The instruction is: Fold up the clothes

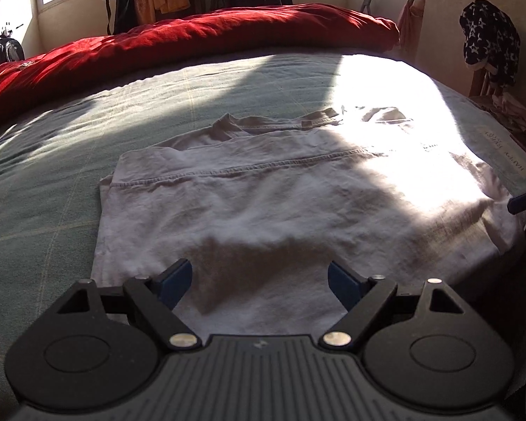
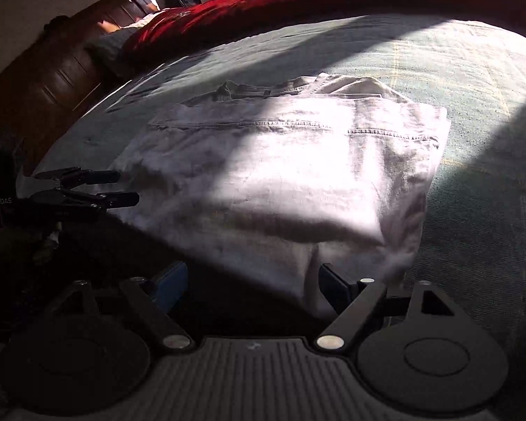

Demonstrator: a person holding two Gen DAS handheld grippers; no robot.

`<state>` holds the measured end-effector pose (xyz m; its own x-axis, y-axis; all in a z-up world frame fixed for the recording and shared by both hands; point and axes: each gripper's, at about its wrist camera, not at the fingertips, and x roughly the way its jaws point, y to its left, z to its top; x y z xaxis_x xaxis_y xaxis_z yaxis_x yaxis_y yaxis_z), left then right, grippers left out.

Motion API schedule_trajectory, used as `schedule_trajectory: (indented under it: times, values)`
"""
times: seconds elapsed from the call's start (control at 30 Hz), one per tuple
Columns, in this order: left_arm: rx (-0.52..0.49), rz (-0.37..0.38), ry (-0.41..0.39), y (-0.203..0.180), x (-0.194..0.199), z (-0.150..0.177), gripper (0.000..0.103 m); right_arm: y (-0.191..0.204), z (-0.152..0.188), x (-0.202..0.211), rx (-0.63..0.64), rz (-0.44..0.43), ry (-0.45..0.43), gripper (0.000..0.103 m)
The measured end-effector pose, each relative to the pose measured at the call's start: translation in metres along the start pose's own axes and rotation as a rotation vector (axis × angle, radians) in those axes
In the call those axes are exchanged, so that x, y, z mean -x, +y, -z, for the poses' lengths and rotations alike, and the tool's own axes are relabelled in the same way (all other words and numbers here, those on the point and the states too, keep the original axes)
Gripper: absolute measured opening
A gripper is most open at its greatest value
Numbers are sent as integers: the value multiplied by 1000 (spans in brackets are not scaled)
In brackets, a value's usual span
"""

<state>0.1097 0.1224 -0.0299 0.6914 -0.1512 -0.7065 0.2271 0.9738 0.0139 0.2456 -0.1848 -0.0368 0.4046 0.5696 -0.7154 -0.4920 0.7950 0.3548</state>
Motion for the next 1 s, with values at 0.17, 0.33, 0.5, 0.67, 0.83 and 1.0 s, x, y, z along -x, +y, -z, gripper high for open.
schedule_trajectory:
  times: [0.17, 0.33, 0.5, 0.67, 0.83, 1.0]
  values:
    - [20, 18, -57, 5, -25, -19, 85, 4, -44, -50, 74, 136, 4, 103]
    - [101, 20, -10, 24, -41, 7, 85, -1, -36, -85, 93, 195, 53, 103]
    - [140, -6, -25, 39, -28, 9, 85, -1, -17, -80, 168, 204, -5, 103]
    - [132, -15, -60, 48, -32, -16, 85, 5, -9, -81, 188, 237, -51, 103]
    - [153, -2, -28, 53, -59, -24, 85, 8, -8, -81, 200, 253, -64, 103]
    - [163, -3, -13, 55, -64, -15, 85, 9, -6, -81, 225, 255, -84, 103]
